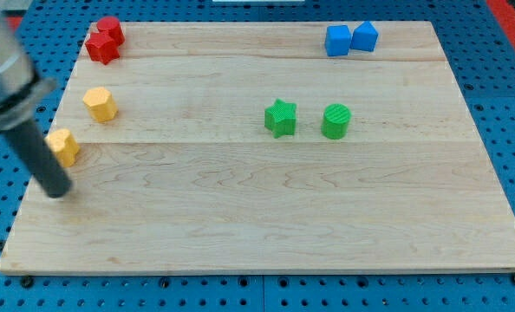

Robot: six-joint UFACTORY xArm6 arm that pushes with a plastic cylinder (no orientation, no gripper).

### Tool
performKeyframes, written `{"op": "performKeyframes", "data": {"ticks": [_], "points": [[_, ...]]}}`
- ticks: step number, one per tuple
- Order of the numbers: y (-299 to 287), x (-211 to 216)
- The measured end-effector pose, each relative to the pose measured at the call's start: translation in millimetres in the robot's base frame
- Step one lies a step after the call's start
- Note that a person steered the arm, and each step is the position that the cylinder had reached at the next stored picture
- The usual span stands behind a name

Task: Move the green blocks towards the bottom center of the board

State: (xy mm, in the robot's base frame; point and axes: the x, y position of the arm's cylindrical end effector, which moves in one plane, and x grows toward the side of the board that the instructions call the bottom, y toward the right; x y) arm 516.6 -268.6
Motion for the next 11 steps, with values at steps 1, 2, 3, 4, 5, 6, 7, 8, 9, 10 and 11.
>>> {"op": "performKeyframes", "data": {"ticks": [1,2,3,4,5,6,7,8,9,10,11], "points": [[23.3,-61.6],[80.1,-67.6],[146.8,-88.4],[193.3,-158.5],[285.6,-164.3],[361.4,-171.3],[420.9,-125.7],[392.4,-114.1],[318.8,-95.0],[286.9,-93.5],[294.2,-144.9]]}}
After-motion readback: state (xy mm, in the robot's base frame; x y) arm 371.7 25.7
